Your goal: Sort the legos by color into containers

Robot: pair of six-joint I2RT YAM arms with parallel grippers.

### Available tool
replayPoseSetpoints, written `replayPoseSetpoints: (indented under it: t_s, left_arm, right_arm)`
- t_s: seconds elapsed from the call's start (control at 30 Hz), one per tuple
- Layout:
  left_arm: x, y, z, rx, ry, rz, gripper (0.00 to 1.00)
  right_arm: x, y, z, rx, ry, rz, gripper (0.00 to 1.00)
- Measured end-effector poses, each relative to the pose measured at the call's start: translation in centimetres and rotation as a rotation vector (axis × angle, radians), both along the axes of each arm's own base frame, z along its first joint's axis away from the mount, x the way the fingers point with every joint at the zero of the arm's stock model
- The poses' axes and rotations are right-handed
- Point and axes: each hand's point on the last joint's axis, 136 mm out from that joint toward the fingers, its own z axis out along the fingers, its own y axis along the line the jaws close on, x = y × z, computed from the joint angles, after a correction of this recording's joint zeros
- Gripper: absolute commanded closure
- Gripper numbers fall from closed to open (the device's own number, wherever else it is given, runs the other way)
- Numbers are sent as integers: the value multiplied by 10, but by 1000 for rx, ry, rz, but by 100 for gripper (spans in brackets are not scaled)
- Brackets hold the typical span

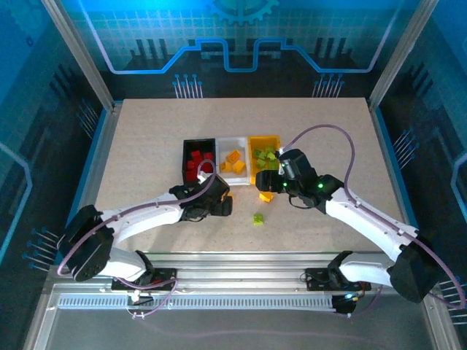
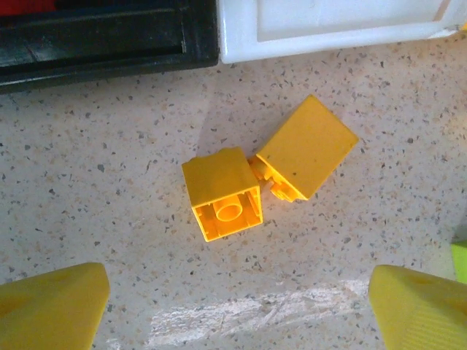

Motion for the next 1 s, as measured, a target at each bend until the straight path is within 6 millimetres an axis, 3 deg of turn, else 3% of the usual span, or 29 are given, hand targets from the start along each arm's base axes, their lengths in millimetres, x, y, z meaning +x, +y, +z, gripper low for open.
replayPoseSetpoints:
  t_s: [0.2, 0.4, 0.47, 0.57, 0.73, 0.83, 1.0]
  left_arm:
    - [17, 18, -17, 9, 39, 75, 23]
    - [22, 6, -25, -57, 49, 37, 8]
    - [19, 2, -30, -76, 58, 13, 10]
    - [17, 0, -39, -71, 79, -1, 27]
    - [21, 1, -41, -80, 73, 17, 29]
    - [23, 8, -44, -76, 73, 41, 38]
    - [13, 32, -58, -36, 107, 100, 20]
  right_arm:
    - [0, 1, -3, -4, 8, 1, 25]
    - [0, 0, -3, -4, 8, 1, 25]
    - [0, 0, -3, -5, 8, 0, 25]
    - [0, 0, -3, -6, 7, -1, 25]
    - [0, 0, -3, -6, 7, -1, 25]
    - [0, 0, -3, -6, 7, -1, 25]
    - [0, 0, -3, -6, 7, -1, 25]
